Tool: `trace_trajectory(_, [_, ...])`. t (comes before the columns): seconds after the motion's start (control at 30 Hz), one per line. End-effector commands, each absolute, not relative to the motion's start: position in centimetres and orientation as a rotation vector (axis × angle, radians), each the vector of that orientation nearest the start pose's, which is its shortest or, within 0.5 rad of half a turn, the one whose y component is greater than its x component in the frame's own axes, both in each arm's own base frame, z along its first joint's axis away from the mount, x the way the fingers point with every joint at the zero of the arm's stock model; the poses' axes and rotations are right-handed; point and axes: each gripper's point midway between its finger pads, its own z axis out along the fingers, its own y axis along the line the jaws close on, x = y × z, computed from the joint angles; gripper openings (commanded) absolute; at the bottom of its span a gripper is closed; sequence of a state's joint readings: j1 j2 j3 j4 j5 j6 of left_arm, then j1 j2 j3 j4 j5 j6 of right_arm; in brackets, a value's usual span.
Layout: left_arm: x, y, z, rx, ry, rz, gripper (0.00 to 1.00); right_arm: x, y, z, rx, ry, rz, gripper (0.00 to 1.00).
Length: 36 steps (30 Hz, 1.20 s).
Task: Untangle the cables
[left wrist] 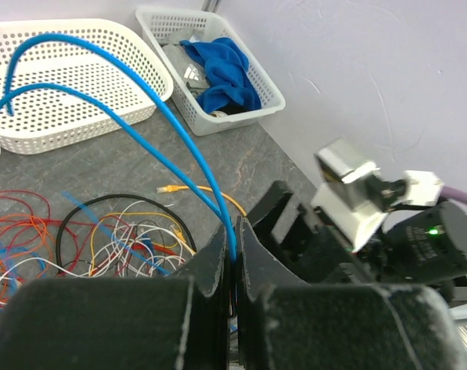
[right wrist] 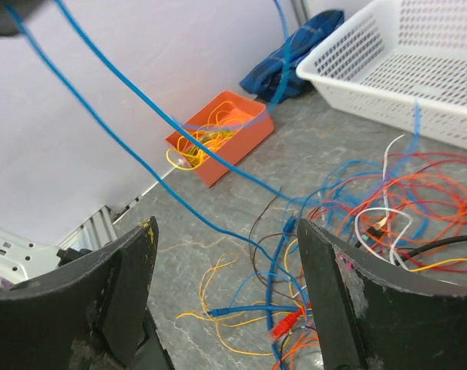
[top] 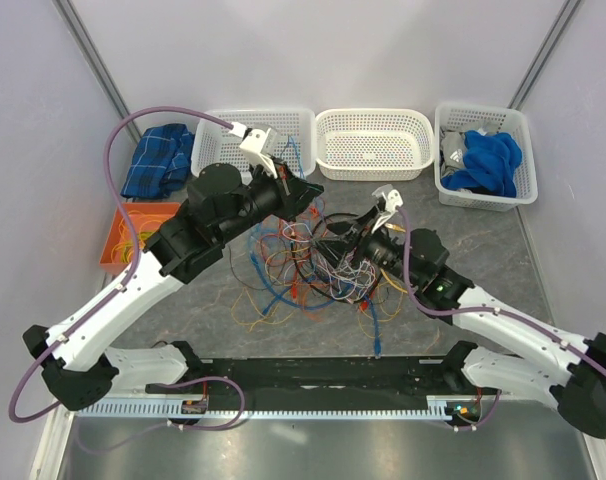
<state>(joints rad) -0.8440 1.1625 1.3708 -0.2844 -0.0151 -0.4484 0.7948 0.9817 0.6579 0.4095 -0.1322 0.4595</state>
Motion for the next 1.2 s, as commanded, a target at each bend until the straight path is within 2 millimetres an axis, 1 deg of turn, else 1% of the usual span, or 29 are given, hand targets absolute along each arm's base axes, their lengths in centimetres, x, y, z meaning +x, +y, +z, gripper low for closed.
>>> trace_trajectory(0.0, [23.9, -30.3, 43.5, 0.332, 1.659, -1.03, 0.02, 22.8, 31.5, 30.2, -0.403, 1.475, 1.207, 0.79])
trace_trajectory(0.07, [23.9, -30.3, 43.6, 0.333, 1.657, -1.032, 0.02, 23.0, 32.1, 30.1, -0.407, 1.468, 1.219, 0.78])
trace_trajectory(0.1, [23.9, -30.4, 43.6, 0.333, 1.657, -1.034, 0.02, 23.2, 32.6, 29.3, -0.411, 1.489, 1.219, 0.77])
trace_trajectory(0.13, [23.8, -30.3, 43.5, 0.333, 1.657, -1.035, 0.02, 23.4, 32.9, 29.1, -0.41, 1.492, 1.222, 0.76])
trace_trajectory(0.17, [23.8, -30.3, 43.5, 0.336, 1.657, -1.035, 0.02, 23.5, 33.2, 29.5, -0.413, 1.478, 1.231, 0.74])
trace_trajectory(0.2, [23.8, -30.3, 43.5, 0.333, 1.657, -1.035, 0.02, 23.6, 33.8, 28.8, -0.421, 1.494, 1.235, 0.72])
trace_trajectory(0.27, [23.8, -30.3, 43.3, 0.332, 1.663, -1.033, 0.02, 23.8, 34.3, 29.1, -0.42, 1.485, 1.243, 0.7])
trace_trajectory(0.33, [23.8, -30.2, 43.2, 0.33, 1.663, -1.034, 0.02, 24.0, 34.7, 28.7, -0.422, 1.492, 1.243, 0.63])
trace_trajectory(0.37, [23.8, -30.1, 43.2, 0.327, 1.665, -1.03, 0.02, 24.1, 34.8, 29.0, -0.419, 1.488, 1.244, 0.58])
trace_trajectory(0.4, [23.8, -30.0, 43.2, 0.325, 1.662, -1.025, 0.02, 24.2, 34.8, 28.8, -0.41, 1.494, 1.24, 0.38])
trace_trajectory(0.47, [23.9, -29.7, 42.8, 0.32, 1.668, -1.007, 0.02, 24.2, 34.6, 29.0, -0.398, 1.502, 1.238, 0.2])
trace_trajectory(0.5, [24.3, -29.0, 42.9, 0.288, 1.663, -0.971, 0.02, 24.0, 34.2, 29.7, -0.392, 1.491, 1.236, 0.07])
trace_trajectory(0.53, [24.6, -28.5, 42.9, 0.266, 1.664, -0.946, 0.02, 24.1, 33.8, 29.4, -0.375, 1.523, 1.214, 0.0])
trace_trajectory(0.6, [25.8, -26.9, 41.8, 0.177, 1.687, -0.849, 0.02, 23.9, 32.7, 31.3, -0.356, 1.507, 1.188, 0.0])
trace_trajectory(0.63, [26.2, -25.8, 41.8, 0.134, 1.682, -0.817, 0.02, 24.3, 32.1, 30.3, -0.334, 1.582, 1.129, 0.0])
trace_trajectory(0.67, [27.0, -24.8, 40.5, 0.082, 1.704, -0.752, 0.02, 24.5, 31.5, 32.1, -0.317, 1.569, 1.105, 0.0])
trace_trajectory(0.7, [27.4, -23.9, 40.1, 0.039, 1.712, -0.727, 0.02, 24.5, 30.6, 33.3, -0.307, 1.565, 1.067, 0.0])
trace_trajectory(0.73, [28.1, -22.4, 39.7, -0.016, 1.714, -0.693, 0.02, 24.8, 29.7, 32.5, -0.292, 1.632, 0.995, 0.0])
trace_trajectory(0.77, [28.5, -21.7, 38.0, -0.05, 1.747, -0.665, 0.02, 24.8, 29.1, 35.1, -0.275, 1.599, 0.981, 0.0])
trace_trajectory(0.8, [28.8, -21.0, 37.3, -0.098, 1.762, -0.67, 0.04, 24.7, 28.3, 36.5, -0.264, 1.586, 0.962, 0.0])
trace_trajectory(0.83, [29.3, -19.4, 36.8, -0.158, 1.758, -0.652, 0.07, 24.7, 27.6, 36.2, -0.272, 1.627, 0.912, 0.0])
trace_trajectory(0.87, [29.5, -18.9, 34.9, -0.204, 1.793, -0.647, 0.12, 24.9, 26.8, 38.8, -0.235, 1.59, 0.89, 0.0])
trace_trajectory(0.9, [29.7, -18.3, 34.4, -0.228, 1.793, -0.645, 0.21, 25.1, 26.4, 39.7, -0.231, 1.588, 0.867, 0.0])
trace_trajectory(0.93, [30.1, -17.3, 33.8, -0.264, 1.795, -0.634, 0.24, 25.3, 25.9, 39.5, -0.238, 1.617, 0.819, 0.0])
trace_trajectory(0.97, [30.0, -17.0, 32.6, -0.272, 1.812, -0.633, 0.28, 25.5, 25.6, 41.5, -0.222, 1.592, 0.809, 0.0])
trace_trajectory(1.03, [30.1, -16.1, 31.9, -0.313, 1.811, -0.628, 0.43, 26.3, 24.7, 42.1, -0.183, 1.607, 0.743, 0.0])
trace_trajectory(1.07, [30.1, -15.8, 31.2, -0.324, 1.819, -0.62, 0.46, 26.6, 24.7, 43.4, -0.175, 1.59, 0.734, 0.0])
trace_trajectory(1.13, [30.1, -15.5, 31.0, -0.332, 1.813, -0.62, 0.47, 27.2, 24.5, 44.2, -0.156, 1.586, 0.705, 0.0])
trace_trajectory(1.17, [30.0, -15.5, 30.7, -0.332, 1.814, -0.619, 0.47, 27.6, 24.6, 45.2, -0.144, 1.576, 0.697, 0.0])
